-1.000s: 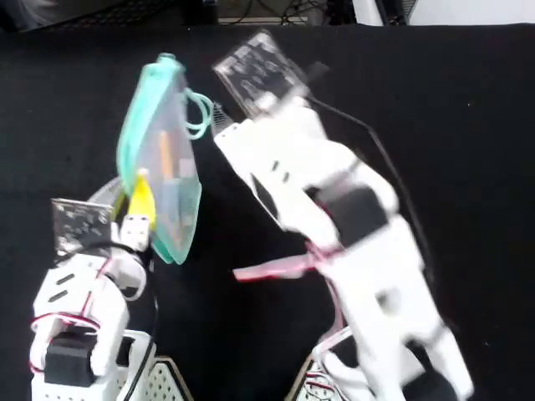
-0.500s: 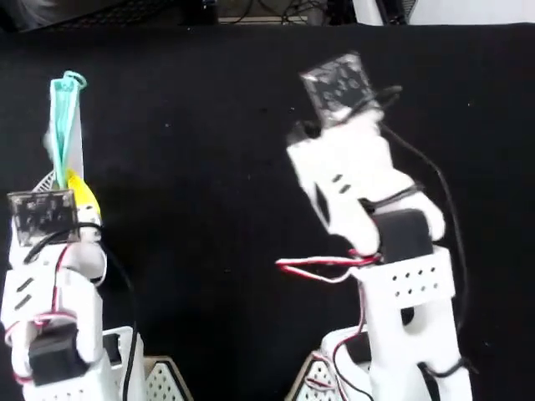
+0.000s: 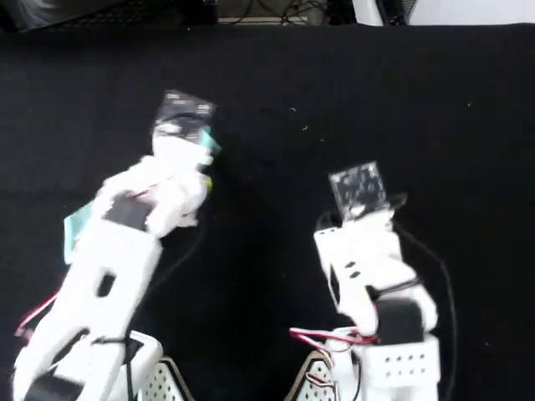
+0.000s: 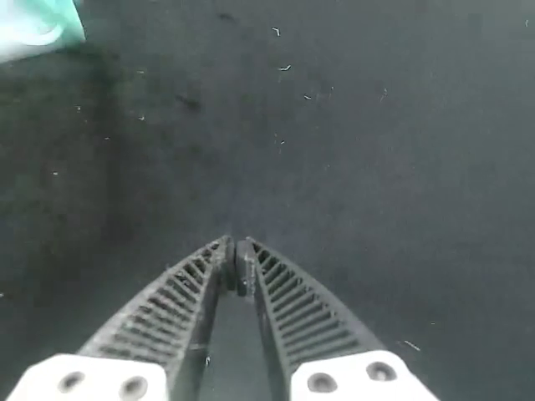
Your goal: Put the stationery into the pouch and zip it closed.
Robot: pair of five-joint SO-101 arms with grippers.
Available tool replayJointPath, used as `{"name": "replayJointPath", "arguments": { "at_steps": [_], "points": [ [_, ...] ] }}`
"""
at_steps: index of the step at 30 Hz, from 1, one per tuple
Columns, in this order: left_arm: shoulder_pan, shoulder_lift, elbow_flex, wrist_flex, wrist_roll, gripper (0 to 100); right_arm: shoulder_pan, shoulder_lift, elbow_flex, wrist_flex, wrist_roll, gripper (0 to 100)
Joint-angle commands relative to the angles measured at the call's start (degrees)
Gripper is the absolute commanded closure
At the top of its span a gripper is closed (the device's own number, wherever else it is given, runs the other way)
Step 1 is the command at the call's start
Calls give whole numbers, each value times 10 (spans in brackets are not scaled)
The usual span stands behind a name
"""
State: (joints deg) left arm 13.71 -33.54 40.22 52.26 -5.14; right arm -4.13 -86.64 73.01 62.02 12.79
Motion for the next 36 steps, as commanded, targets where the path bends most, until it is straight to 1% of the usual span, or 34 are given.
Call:
{"name": "replayJointPath", "arguments": {
  "at_steps": [1,3,6,11,12,14,19,21,24,25,27,28,31,34,36],
  "points": [
    [68,67,-86,-8,24,970,6,-103,118,-58,3,984],
    [98,98,-102,-7,23,967,17,-155,163,-72,4,984],
    [125,133,-116,-5,23,957,68,-214,200,-69,-1,983],
    [130,149,-116,-4,23,812,100,-196,188,-37,-1,983],
    [128,149,-117,-4,23,797,101,-195,189,-37,-1,983],
    [126,140,-120,-2,22,798,102,-194,191,-40,-1,983],
    [131,53,-150,90,18,812,102,-195,196,-52,-1,985],
    [121,3,-167,127,18,812,102,-195,196,-52,-1,985],
    [51,-77,-163,179,18,829,102,-195,196,-47,-1,986],
    [20,-103,-153,192,18,863,102,-195,196,-47,-1,986],
    [-65,-152,-121,202,18,961,99,-195,204,-51,-1,986],
    [-102,-176,-98,205,18,978,98,-195,205,-52,-1,986],
    [-183,-251,3,204,18,917,84,-195,208,-62,-1,985],
    [-238,-336,123,201,18,910,53,-195,234,-84,4,985],
    [-262,-394,202,175,16,917,31,-190,236,-87,4,985]
  ]
}}
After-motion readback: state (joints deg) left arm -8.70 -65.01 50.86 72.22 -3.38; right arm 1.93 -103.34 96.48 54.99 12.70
